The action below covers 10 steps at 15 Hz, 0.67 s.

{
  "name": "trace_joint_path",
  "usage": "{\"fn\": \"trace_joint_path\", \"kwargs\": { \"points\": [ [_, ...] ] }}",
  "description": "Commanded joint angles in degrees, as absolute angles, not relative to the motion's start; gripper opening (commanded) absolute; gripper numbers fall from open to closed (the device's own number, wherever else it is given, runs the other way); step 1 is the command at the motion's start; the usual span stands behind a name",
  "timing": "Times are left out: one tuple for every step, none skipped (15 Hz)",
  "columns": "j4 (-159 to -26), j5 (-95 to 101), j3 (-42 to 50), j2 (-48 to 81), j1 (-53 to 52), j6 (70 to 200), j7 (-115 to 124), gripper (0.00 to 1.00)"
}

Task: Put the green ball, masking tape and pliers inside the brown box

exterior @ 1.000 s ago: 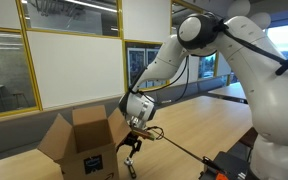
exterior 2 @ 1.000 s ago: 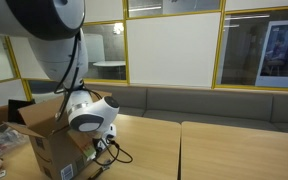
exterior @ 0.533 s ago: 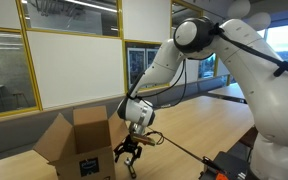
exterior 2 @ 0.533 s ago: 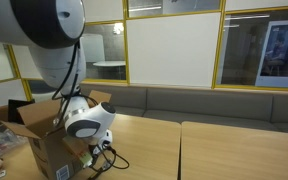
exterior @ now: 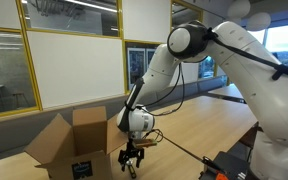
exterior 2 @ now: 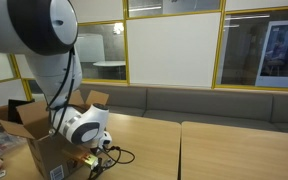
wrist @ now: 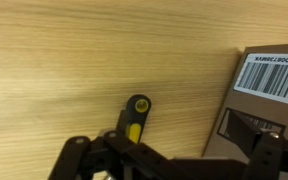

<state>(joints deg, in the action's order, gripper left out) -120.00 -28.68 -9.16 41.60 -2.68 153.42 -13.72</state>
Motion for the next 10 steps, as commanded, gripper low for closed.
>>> {"fn": "trace_joint_path", "kwargs": {
  "points": [
    [-116.11,-19.11,-6.81,44.17,-5.07,154.87,-7.10,1.00],
    [-115.44,-16.92,-6.12,44.62,-5.57,155.17,-5.51,1.00],
    [-114.78,-14.98,-5.50,45.25,-5.94,155.65,-4.26,1.00],
    [-114.13,-13.45,-4.96,45.85,-6.21,156.14,-2.96,1.00],
    [-113.57,-12.46,-4.74,46.58,-6.09,156.54,-2.00,1.00],
    [-113.12,-11.67,-4.40,47.18,-6.15,156.97,-0.98,1.00],
    [-112.67,-11.20,-4.25,47.80,-6.05,157.33,-0.21,1.00],
    [-112.25,-10.96,-4.18,48.42,-5.93,157.82,0.58,1.00],
    [-111.99,-10.58,-3.76,49.07,-6.25,158.57,1.53,1.00],
    [-111.63,-10.23,-3.31,49.63,-6.62,159.38,2.58,1.00]
  ]
}}
